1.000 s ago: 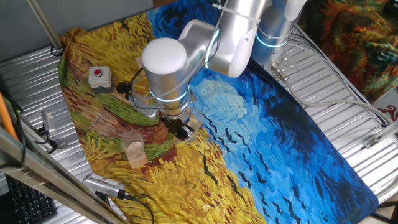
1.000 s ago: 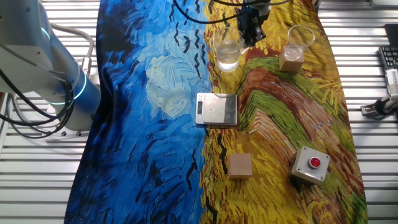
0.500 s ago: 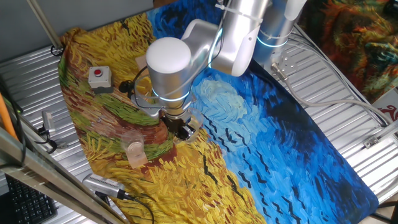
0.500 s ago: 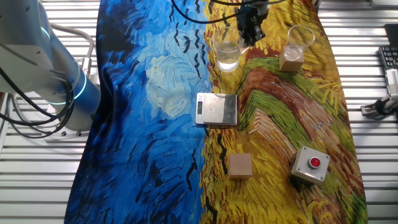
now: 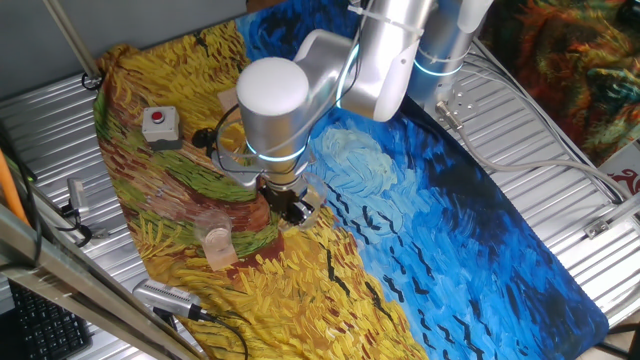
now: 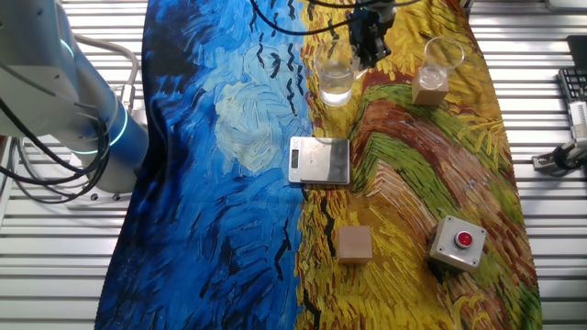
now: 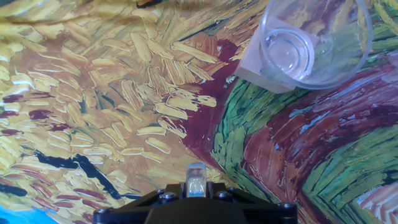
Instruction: Pour the water from one cup into another empty cup
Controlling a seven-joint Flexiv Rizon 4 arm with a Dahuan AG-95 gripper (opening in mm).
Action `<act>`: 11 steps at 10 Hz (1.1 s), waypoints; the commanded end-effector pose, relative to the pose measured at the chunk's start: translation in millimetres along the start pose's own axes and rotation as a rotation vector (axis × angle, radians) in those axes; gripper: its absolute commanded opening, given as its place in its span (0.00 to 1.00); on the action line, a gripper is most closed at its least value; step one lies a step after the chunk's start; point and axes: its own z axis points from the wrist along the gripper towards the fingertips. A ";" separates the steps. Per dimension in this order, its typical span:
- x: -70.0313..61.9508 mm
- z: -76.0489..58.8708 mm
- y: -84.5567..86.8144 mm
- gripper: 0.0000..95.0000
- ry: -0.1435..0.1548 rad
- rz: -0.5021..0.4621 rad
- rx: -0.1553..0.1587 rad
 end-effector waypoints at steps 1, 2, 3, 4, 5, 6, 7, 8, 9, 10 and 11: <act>-1.4 2.0 -1.1 0.20 -0.033 -0.003 -0.029; -1.6 2.3 -1.0 0.40 -0.043 -0.012 -0.014; -1.9 3.0 -1.0 0.40 -0.052 -0.014 -0.021; -3.3 4.1 -0.5 0.40 -0.058 -0.016 -0.018; -4.9 5.2 0.3 0.60 -0.063 -0.018 -0.017; -5.6 5.7 0.7 0.60 -0.061 -0.016 -0.015; -6.6 6.3 1.2 0.60 -0.060 -0.011 -0.015; -6.9 6.5 1.3 0.60 -0.061 -0.010 -0.019; -7.3 6.7 1.5 0.60 -0.057 -0.011 -0.017; -7.9 7.0 1.8 0.60 -0.050 -0.012 -0.014; -8.3 6.9 1.8 0.60 -0.041 -0.010 -0.012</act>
